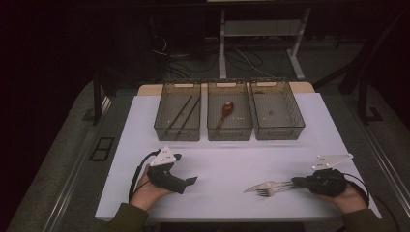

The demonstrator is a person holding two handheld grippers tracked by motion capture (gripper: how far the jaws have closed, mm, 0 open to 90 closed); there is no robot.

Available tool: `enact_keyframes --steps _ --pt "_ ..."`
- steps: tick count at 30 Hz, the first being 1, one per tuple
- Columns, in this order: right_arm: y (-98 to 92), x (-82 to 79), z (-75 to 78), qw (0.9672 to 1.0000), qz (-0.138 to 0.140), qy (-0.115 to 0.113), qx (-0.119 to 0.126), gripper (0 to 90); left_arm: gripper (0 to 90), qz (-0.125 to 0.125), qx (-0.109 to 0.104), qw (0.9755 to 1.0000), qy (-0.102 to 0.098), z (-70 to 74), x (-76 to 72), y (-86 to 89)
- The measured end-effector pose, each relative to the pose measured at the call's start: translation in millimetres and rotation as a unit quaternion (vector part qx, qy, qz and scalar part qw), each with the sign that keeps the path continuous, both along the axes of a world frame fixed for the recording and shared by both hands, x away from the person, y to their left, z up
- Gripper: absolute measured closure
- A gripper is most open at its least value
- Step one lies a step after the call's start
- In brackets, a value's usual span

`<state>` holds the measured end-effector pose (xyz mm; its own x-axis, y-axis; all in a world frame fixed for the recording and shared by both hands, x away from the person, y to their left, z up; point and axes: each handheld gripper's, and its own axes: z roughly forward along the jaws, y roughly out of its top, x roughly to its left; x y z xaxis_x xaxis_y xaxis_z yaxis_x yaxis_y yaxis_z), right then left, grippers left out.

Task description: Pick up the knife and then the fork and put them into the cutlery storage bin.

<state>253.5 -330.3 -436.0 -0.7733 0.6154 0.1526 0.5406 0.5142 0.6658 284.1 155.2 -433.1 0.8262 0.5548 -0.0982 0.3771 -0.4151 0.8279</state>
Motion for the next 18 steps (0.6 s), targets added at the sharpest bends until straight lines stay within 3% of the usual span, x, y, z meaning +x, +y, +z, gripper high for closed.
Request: enact_keyframes --steps 18 --pt "9.2 1.2 -5.9 0.9993 0.022 -0.015 -0.027 89.1 0.0 -0.001 -0.003 1.0 0.004 -1.4 -0.3 -2.3"
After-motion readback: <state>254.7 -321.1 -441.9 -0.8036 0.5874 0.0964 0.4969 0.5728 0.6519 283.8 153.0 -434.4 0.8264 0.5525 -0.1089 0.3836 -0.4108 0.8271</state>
